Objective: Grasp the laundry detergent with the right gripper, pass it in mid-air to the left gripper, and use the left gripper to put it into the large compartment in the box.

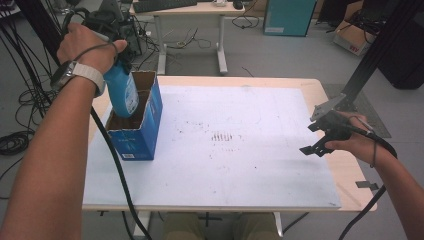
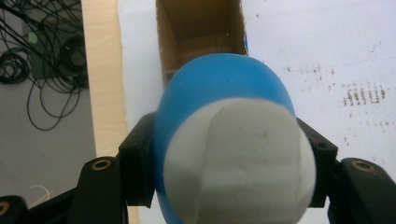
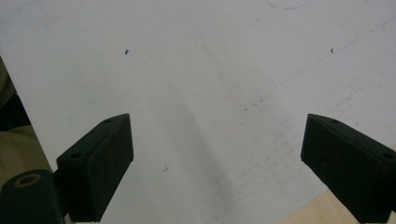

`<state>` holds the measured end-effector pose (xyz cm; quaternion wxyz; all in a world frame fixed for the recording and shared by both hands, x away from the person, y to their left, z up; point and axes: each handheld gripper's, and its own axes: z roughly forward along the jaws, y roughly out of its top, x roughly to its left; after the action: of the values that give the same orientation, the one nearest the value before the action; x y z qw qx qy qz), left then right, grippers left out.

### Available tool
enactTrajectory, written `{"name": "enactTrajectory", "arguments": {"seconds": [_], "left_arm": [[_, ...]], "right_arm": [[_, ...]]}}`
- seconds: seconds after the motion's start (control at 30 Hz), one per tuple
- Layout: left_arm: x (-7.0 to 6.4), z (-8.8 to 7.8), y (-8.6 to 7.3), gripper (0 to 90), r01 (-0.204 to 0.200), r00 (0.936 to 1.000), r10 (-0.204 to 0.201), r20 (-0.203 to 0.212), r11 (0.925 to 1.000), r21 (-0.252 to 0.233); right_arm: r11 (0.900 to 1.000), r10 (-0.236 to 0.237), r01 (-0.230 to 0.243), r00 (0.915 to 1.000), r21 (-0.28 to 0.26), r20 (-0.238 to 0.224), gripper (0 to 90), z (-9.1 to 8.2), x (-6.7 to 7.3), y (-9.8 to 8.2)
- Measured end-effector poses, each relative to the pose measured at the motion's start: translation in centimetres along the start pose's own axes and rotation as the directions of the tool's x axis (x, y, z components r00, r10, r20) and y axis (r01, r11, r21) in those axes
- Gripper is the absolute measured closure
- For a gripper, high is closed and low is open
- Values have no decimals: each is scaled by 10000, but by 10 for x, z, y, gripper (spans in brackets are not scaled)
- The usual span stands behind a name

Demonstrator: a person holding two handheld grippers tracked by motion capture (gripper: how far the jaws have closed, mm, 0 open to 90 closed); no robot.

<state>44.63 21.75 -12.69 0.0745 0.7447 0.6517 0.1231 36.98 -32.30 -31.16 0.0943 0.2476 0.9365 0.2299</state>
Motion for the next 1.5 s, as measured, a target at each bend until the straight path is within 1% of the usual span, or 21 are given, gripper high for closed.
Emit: {"name": "enactTrajectory", "arguments": {"seconds": [0.13, 0.2, 0.23, 0.27, 0.3, 0.37, 0.4, 0.47, 0.5, 0.57, 0.6, 0.67, 0.73, 0.8, 0.87, 1.03, 1.1, 1.17, 1.37, 1.4, 1.5], "left_arm": [[2, 17, -4, 377, 141, 9999, -141, 91, 9999, 54], [2, 25, -6, 377, 141, 9999, -142, 48, 9998, 140], [1, 29, -7, 377, 144, 9999, -144, 13, 9998, 114], [1, 33, -8, 377, 128, 9999, -128, -22, 9999, 94], [0, 37, -9, 377, 88, 10000, -87, -45, 9999, 145], [-1, 44, -11, 377, 69, 10000, -68, -60, 9999, 119], [-1, 47, -12, 377, 105, 9999, -104, -44, 9999, 127], [-1, 53, -13, 377, 91, 10000, -91, -23, 9999, 88], [-1, 55, -14, 377, 88, 10000, -88, -14, 9999, 81], [-2, 60, -15, 377, 59, 10000, -59, -6, 9999, 81], [-2, 62, -16, 377, 57, 10000, -57, -5, 10000, 50], [-3, 66, -16, 377, 69, 10000, -69, 15, 9999, 99], [-3, 71, -17, 377, 103, 9999, -103, 7, 9999, 20], [-3, 75, -18, 377, 66, 10000, -66, -17, 10000, 25], [-4, 79, -20, 376, 120, 9999, -120, -33, 9999, 38], [-4, 91, -24, 377, 151, 9999, -151, -33, 9999, -57], [-5, 96, -25, 377, 182, 9998, -182, -18, 9998, -77], [-5, 102, -27, 377, 203, 9998, -203, 26, 9998, -60], [-5, 114, -30, 377, 177, 9998, -177, -57, 9998, 56], [-5, 116, -30, 377, 226, 9997, -225, -64, 9997, 47], [-6, 122, -31, 377, 127, 9998, -125, -159, 9999, 109]], "right_arm": [[10000, 70, -70, 10000, -26, -34, 90, 0, 0, -2], [10000, 15, -15, 10000, 14, -59, 91, 1, 0, -3], [9999, 65, -64, 9999, 81, -80, 91, 0, 1, -3], [10000, 47, -47, 10000, 56, -24, 90, 0, 1, -3], [10000, -7, 7, 10000, -98, 30, 90, 1, 0, -4], [9999, -47, 48, 10000, -133, 57, 90, 1, -1, -5], [9999, 6, -5, 10000, -106, 52, 90, 1, -1, -5], [10000, -31, 32, 10000, -36, 28, 90, 2, -1, -6], [9999, 162, -162, 9999, 39, -42, 90, 2, 1, -6], [9999, 116, -115, 9999, 48, -32, 90, 3, 1, -6], [9998, 188, -187, 9998, 102, -64, 90, 3, 1, -6], [9998, 174, -173, 9998, 97, -66, 91, 4, 1, -7], [9997, 196, -195, 9998, 127, -71, 91, 4, 2, -7], [9999, 170, -170, 9998, 29, -69, 90, 5, 1, -9], [9995, 311, -310, 9995, 99, -57, 90, 5, 2, -10], [9996, 274, -273, 9996, 65, -42, 90, 6, 2, -13], [9990, 402, -401, 9992, 180, -58, 90, 7, 3, -15], [9990, 392, -390, 9992, 222, -117, 91, 9, 3, -16], [9985, 478, -474, 9988, 279, -137, 91, 9, 3, -19], [9986, 471, -467, 9988, 257, -149, 91, 9, 3, -19], [9984, 500, -495, 9986, 270, -174, 91, 10, 3, -21]]}}
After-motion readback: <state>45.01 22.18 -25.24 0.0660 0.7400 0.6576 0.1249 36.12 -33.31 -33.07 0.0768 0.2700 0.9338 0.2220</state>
